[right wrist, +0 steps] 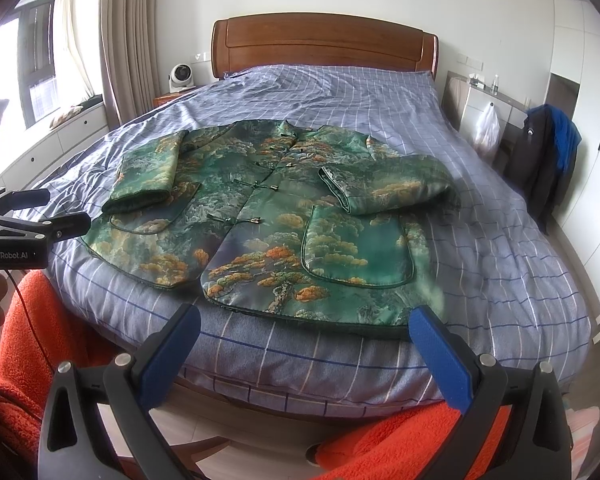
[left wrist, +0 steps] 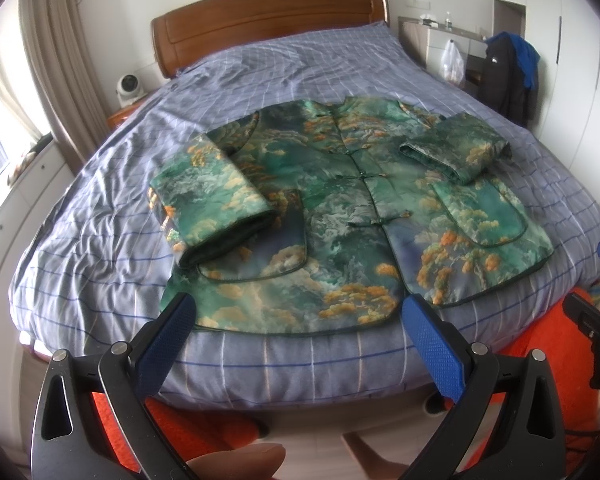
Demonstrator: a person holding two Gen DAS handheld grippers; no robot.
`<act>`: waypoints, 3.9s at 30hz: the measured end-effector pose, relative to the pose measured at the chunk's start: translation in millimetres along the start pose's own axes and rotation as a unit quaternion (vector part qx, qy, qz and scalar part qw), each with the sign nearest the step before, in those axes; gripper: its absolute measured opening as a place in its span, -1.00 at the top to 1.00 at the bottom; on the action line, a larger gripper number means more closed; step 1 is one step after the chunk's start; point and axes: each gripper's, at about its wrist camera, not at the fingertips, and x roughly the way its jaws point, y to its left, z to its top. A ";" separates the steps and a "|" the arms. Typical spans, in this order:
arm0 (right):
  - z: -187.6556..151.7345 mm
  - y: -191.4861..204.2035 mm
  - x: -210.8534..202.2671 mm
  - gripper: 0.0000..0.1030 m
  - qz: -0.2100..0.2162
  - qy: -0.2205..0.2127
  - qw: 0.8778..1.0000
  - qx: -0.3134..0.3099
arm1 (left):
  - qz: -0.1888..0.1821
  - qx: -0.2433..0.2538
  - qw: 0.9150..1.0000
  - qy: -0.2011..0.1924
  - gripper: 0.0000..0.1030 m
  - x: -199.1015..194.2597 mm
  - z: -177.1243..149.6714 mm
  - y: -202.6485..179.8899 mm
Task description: Fold large clothes
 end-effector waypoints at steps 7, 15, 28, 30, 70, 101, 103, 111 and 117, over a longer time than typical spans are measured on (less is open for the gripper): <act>-0.5 0.7 0.9 -1.00 0.000 0.000 1.000 -0.001 | -0.001 0.001 1.000 0.000 -0.99 0.5 -0.1 -3.1; -0.9 1.4 3.1 -1.00 0.002 0.001 1.000 0.000 | -0.001 0.001 1.000 0.000 -0.99 0.6 -0.4 -4.2; -1.6 2.1 5.4 -1.00 0.003 0.004 1.000 0.000 | -0.001 0.002 1.000 0.001 -0.99 1.2 -1.0 -6.0; -1.6 2.0 5.4 -1.00 0.003 0.004 1.000 0.000 | -0.002 0.002 1.000 0.002 -0.99 1.3 -1.5 -7.6; -4.1 1.4 11.8 -1.00 0.008 0.012 1.000 0.005 | -0.003 0.004 1.000 0.004 -0.99 5.5 -4.7 -13.7; -2.2 -1.0 8.2 -1.00 0.008 0.009 1.000 0.005 | -0.003 0.004 1.000 0.005 -0.99 7.0 -3.4 -15.0; -2.3 -1.3 8.1 -1.00 0.008 0.009 1.000 0.005 | -0.003 0.004 1.000 0.006 -0.99 7.1 -3.3 -15.0; -2.8 -0.9 8.6 -1.00 0.008 0.009 1.000 0.005 | -0.003 0.004 1.000 0.006 -0.99 7.2 -3.2 -15.2; -2.0 -1.6 7.9 -1.00 0.008 0.011 1.000 0.006 | -0.003 0.003 1.000 0.006 -0.99 8.0 -4.0 -16.8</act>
